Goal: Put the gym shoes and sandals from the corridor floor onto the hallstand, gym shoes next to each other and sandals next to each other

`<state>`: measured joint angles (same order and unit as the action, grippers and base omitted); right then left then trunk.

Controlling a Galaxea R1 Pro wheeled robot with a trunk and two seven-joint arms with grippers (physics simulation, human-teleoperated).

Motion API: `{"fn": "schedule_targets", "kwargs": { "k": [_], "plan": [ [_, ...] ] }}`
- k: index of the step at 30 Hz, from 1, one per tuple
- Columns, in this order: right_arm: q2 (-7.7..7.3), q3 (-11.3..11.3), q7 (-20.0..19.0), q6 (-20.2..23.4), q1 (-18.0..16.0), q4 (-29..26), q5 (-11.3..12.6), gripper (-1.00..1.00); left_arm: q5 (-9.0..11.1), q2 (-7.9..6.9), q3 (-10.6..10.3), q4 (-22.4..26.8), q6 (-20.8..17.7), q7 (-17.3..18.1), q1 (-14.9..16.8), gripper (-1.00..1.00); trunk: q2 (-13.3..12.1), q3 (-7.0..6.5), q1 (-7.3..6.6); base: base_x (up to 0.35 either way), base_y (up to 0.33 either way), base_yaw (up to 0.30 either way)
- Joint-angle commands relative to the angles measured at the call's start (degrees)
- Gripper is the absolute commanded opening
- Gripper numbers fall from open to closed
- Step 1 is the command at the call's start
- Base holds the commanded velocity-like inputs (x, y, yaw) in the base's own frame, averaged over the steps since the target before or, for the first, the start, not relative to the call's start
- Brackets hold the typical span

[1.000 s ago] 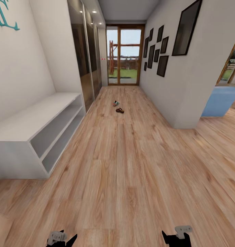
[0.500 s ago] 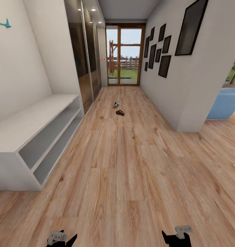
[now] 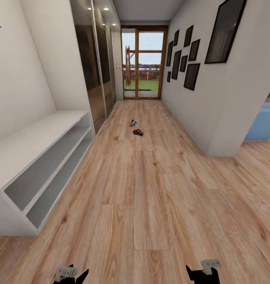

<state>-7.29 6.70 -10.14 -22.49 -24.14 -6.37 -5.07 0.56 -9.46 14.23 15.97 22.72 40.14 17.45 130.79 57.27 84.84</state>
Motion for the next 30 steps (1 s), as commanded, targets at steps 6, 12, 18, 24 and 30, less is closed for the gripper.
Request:
{"fn": "schedule_targets", "kwargs": {
  "k": [6,12,18,24,30],
  "plan": [
    [0.0,0.5,-0.23,-0.18,-0.03,0.05,-0.54,1.0,0.05,0.0,0.27,-0.07,0.05,0.38,0.04,1.0,0.02,0.05,0.02,0.339,0.0,0.0],
    [0.0,0.5,-0.23,-0.18,-0.03,0.05,-0.59,1.0,0.05,0.02,0.27,-0.07,0.05,0.38,0.04,1.0,0.02,0.05,0.02,0.339,0.0,0.0],
    [0.0,0.5,-0.23,-0.18,-0.03,0.05,-0.57,1.0,0.05,0.03,0.27,-0.07,0.05,0.38,0.04,1.0,0.02,0.05,0.02,0.339,0.0,0.0],
    [0.0,0.5,-0.23,-0.18,-0.03,0.05,-0.58,1.0,0.05,0.0,0.27,-0.07,0.05,0.38,0.04,1.0,0.02,0.05,0.02,0.339,0.0,0.0],
    [0.0,0.5,-0.23,-0.18,-0.03,0.05,-0.61,1.0,0.05,-0.01,0.27,-0.07,0.05,0.38,0.04,1.0,0.02,0.05,0.02,0.339,0.0,0.0]
  ]
}}
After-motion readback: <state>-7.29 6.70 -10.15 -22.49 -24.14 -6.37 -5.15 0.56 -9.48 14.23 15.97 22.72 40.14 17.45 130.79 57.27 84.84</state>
